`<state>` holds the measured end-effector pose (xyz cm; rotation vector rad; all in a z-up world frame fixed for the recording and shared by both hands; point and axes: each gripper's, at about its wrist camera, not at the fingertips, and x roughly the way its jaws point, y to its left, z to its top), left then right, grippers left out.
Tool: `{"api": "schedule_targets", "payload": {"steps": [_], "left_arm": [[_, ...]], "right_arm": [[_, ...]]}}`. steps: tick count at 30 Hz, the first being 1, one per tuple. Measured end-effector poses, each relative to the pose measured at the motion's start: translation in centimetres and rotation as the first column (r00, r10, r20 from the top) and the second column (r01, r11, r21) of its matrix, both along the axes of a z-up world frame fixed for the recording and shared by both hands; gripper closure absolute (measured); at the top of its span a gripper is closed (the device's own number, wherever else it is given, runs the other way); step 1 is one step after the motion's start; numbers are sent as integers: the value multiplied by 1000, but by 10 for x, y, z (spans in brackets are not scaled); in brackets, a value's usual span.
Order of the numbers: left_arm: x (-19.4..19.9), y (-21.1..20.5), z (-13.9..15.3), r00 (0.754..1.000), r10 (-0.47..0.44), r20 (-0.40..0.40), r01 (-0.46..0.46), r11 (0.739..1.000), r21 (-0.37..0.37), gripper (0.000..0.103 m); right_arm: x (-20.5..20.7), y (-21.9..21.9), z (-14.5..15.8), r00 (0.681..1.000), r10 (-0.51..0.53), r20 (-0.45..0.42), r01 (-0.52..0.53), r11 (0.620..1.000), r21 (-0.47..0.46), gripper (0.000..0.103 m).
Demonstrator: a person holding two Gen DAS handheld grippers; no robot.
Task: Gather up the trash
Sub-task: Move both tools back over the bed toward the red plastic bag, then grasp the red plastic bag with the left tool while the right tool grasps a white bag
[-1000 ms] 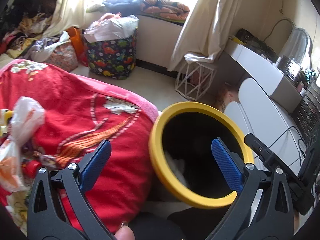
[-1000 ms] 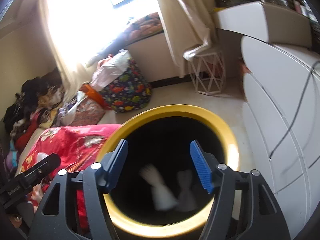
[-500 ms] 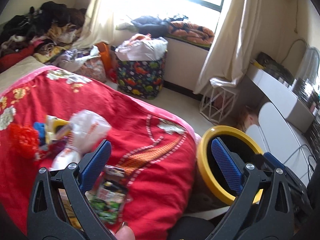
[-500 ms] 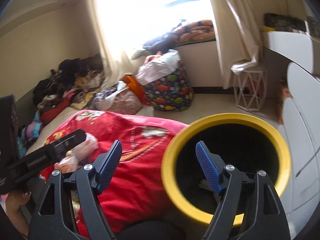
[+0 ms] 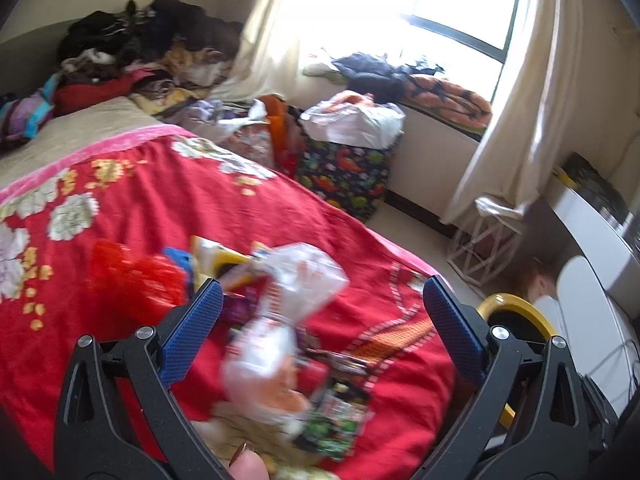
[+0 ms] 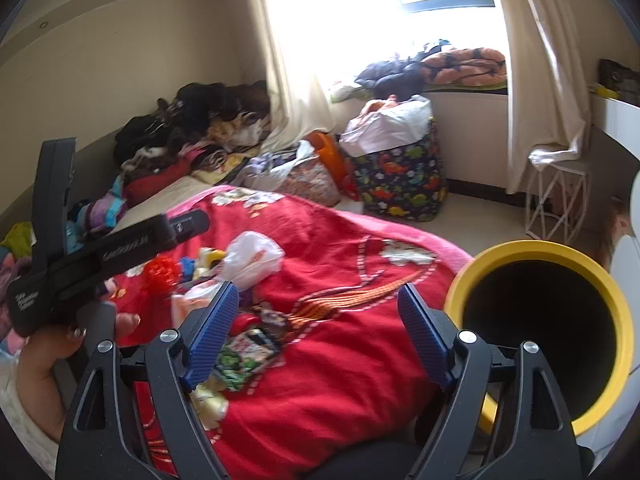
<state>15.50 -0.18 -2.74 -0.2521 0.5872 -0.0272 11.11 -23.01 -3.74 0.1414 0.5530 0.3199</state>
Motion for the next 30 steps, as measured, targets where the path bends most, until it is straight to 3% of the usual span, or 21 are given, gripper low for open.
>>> {"api": "schedule_targets", "payload": {"steps": [10,18,24,25,27,30], "left_arm": [[6,90,-16,973,217,-82,-222,973,-62,11],[21,133,-36,956,222,-192,-257,948,-187,11],[32,150,-60,931,219,-291,-306,904,-299,11],[32,152,-63,928,219,-301,-312,898,-310,11],[34,152,-70,921,218,-322,-325,888,-327,16],[34,150,-79,920,198,-338,-318,880,-352,30]], "right_arm": [[14,76,-13,981,190,-46,-192,980,-48,22],[25,133,-31,954,282,-100,-291,953,-84,24],[37,154,-45,946,284,-154,-300,950,-89,57],[38,156,-46,945,287,-158,-303,948,-92,66],[39,160,-51,933,313,-179,-334,937,-102,96],[33,163,-54,918,350,-188,-373,923,-100,97]]}}
